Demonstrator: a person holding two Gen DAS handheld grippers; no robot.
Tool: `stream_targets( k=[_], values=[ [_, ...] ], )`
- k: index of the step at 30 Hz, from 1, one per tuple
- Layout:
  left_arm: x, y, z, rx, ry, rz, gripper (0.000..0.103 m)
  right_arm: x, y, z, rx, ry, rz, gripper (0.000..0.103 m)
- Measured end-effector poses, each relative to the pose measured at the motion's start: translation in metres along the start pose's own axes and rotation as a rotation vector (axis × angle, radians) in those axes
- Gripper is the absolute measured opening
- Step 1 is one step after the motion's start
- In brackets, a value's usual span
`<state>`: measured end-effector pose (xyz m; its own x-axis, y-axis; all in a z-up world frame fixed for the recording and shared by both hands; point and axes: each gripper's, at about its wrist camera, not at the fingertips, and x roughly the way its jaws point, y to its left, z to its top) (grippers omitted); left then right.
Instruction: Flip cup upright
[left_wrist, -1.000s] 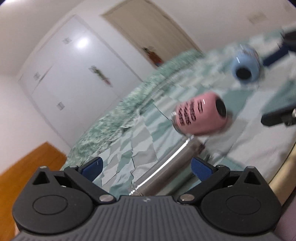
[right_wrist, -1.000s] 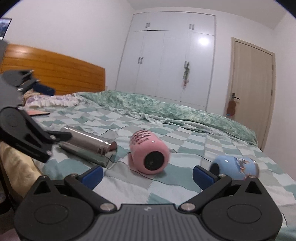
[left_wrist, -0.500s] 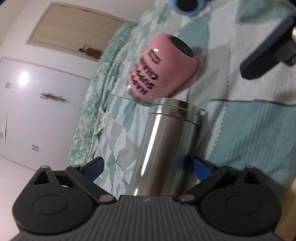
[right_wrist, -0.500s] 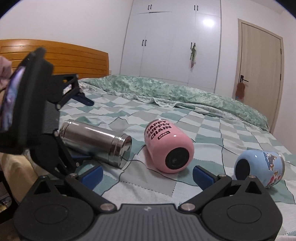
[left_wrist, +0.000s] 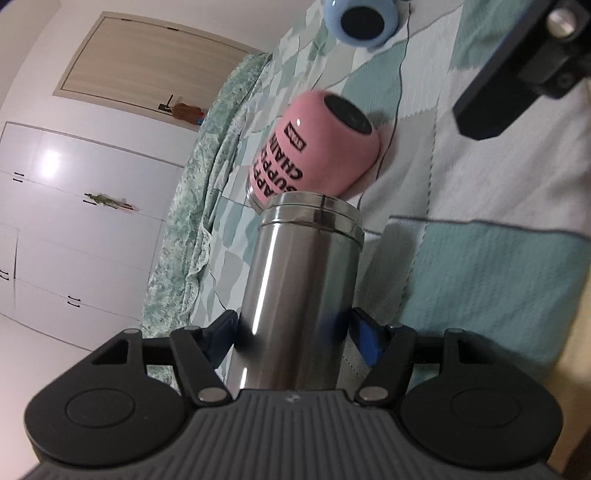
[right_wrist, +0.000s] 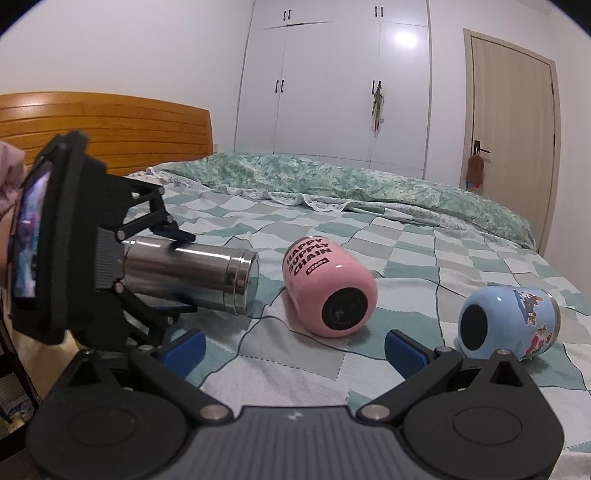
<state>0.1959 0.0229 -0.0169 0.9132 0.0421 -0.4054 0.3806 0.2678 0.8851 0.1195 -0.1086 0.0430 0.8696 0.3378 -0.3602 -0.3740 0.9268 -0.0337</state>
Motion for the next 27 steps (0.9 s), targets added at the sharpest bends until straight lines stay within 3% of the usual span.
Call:
stream_targets(
  k=[9, 16, 27],
  values=[
    [-0.038, -0.003, 0.033, 0.014, -0.066, 0.023, 0.067, -0.027, -0.024, -0.008, 0.050, -0.012, -0.008, 0.103],
    [-0.062, -0.024, 0.081, 0.033, -0.143, 0.011, 0.067, -0.063, -0.065, -0.023, 0.103, -0.011, -0.047, 0.103],
    [-0.050, -0.065, 0.146, 0.043, -0.242, -0.077, 0.067, -0.102, -0.132, -0.049, 0.170, 0.024, -0.178, 0.103]
  ],
)
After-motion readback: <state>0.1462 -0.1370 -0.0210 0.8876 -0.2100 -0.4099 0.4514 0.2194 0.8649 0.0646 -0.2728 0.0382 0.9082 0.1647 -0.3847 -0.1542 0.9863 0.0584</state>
